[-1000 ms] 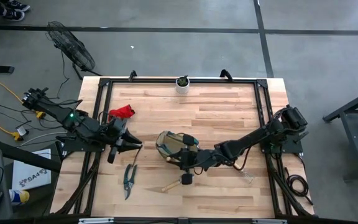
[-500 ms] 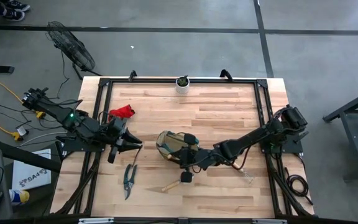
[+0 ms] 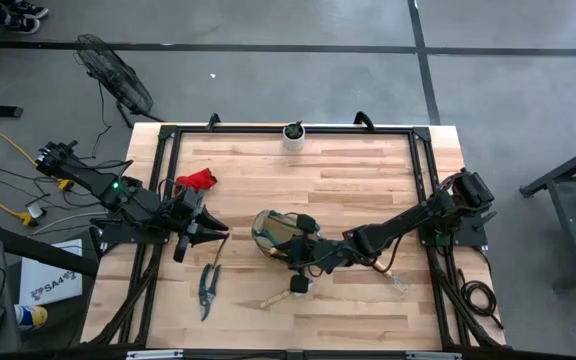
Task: Pick & Place Garden tools in Gardening bag
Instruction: Put the brown trowel into the gardening bag
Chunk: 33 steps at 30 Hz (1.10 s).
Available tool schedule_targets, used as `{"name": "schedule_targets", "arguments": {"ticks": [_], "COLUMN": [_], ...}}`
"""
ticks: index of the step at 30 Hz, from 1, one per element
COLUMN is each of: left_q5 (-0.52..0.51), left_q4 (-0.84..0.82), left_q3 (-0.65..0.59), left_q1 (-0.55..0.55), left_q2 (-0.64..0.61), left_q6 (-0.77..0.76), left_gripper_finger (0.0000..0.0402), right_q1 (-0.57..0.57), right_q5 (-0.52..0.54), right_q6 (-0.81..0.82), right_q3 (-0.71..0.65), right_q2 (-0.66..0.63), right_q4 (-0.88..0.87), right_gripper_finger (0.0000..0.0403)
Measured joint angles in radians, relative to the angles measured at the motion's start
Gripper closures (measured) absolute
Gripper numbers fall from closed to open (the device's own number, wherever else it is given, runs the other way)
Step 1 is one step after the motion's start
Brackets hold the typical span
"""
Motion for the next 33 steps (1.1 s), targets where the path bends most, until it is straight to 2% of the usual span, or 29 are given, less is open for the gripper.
{"name": "schedule_targets", "arguments": {"ticks": [4,11,16,20,28,31,33], "left_q5": [0.000,0.013,0.014,0.014,0.030,0.030,0.029], "left_q4": [-0.011,-0.012,-0.017,-0.019,-0.023,-0.023,-0.023], "left_q3": [0.000,0.000,0.000,0.000,0.000,0.000,0.000], "left_q1": [0.000,0.000,0.000,0.000,0.000,0.000,0.000], "left_q2": [0.000,0.000,0.000,0.000,0.000,0.000,0.000], "left_q6": [0.000,0.000,0.002,0.004,0.008,0.008,0.008], "left_gripper_finger": [0.0305,0.0305,0.0305,0.0305,0.0305,0.0305,0.0305], "right_q1": [-0.007,-0.003,-0.002,0.009,0.055,0.078,0.092], "right_q5": [0.004,0.094,0.101,0.112,0.213,0.237,0.233], "right_q6": [0.048,0.075,0.076,0.077,0.149,0.137,0.118], "right_q3": [0.000,0.000,0.000,0.000,0.000,0.000,0.000], "right_q2": [0.000,0.000,-0.002,-0.003,-0.048,-0.056,-0.056], "right_q4": [-0.009,0.007,0.033,0.037,0.067,0.115,0.158], "right_gripper_finger": [0.0333,0.0214,0.0177,0.0174,0.0177,0.0207,0.0245]}}
